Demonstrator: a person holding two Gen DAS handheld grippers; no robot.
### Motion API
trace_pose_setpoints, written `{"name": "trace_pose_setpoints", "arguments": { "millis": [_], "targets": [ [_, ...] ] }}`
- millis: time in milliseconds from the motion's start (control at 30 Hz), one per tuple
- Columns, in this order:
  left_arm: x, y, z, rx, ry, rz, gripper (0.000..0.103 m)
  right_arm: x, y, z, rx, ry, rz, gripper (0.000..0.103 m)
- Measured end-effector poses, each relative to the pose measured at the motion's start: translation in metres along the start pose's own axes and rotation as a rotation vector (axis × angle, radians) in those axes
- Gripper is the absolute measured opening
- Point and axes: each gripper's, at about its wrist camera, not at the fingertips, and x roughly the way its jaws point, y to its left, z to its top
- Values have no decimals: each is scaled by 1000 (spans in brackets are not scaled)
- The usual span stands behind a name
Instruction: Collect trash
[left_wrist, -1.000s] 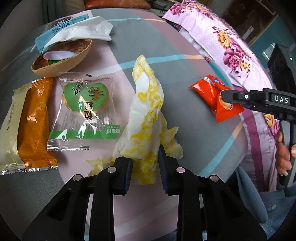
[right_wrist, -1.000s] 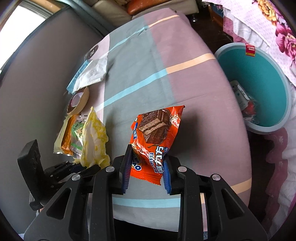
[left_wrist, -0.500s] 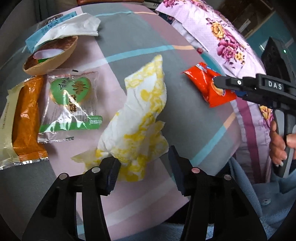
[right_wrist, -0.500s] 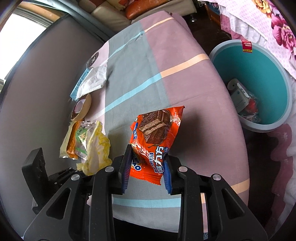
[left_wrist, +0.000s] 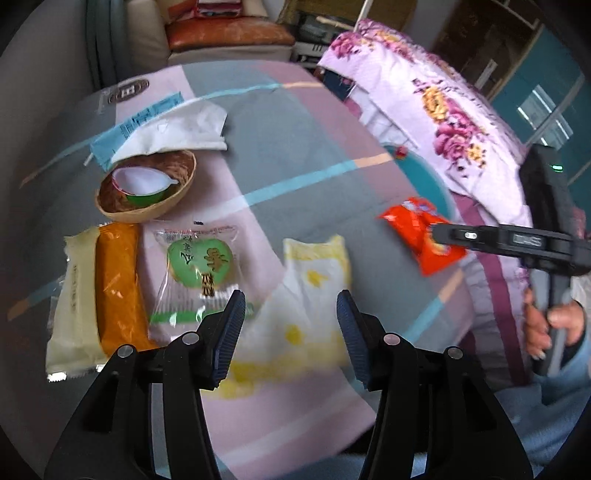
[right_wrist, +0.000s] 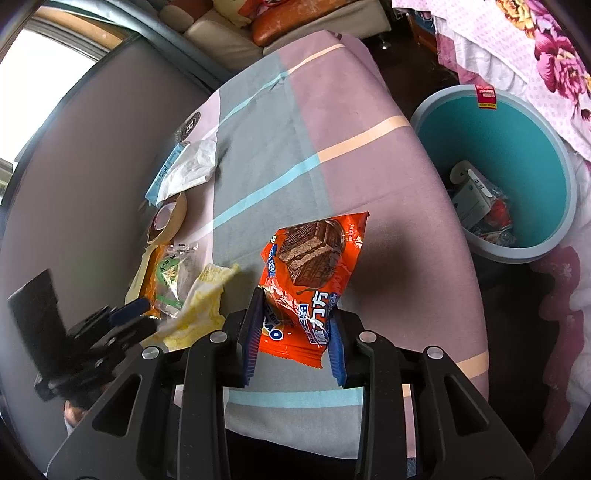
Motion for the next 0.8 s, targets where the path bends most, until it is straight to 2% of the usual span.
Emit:
{"name": "trace_pose_setpoints", "arguments": {
  "millis": [133, 233, 400, 433, 500, 600, 700, 733, 767, 800],
  "targets": [
    [20, -6, -2, 42, 61, 8, 53, -4, 0, 0, -3, -10, -3, 31],
    [34, -15, -11, 85, 99, 47, 53, -3, -4, 2, 9, -9, -7, 31],
    [49, -14, -22, 98, 140, 100, 54, -1, -5, 3, 14, -1, 1, 31],
    [50, -14, -24, 104, 141, 103, 57, -1, -6, 3, 15, 1, 3, 32],
    [50, -17, -25, 106, 146, 102, 82, -1, -7, 3, 19, 0, 5, 32],
    [56, -22, -30, 102, 161, 101, 92, -1, -7, 4, 23, -4, 11, 32],
    [60, -34, -35, 154, 172, 126, 93, -1, -9, 4, 24, -3, 16, 32],
    [60, -36, -36, 155, 172, 103, 93, -1, -10, 4, 25, -3, 17, 32],
    [58, -38, -36, 156, 168, 81, 88, -2, -10, 4, 26, -4, 18, 32],
    [57, -40, -36, 165, 161, 73, 72, -3, -11, 4, 25, -8, 16, 32]
  ]
}}
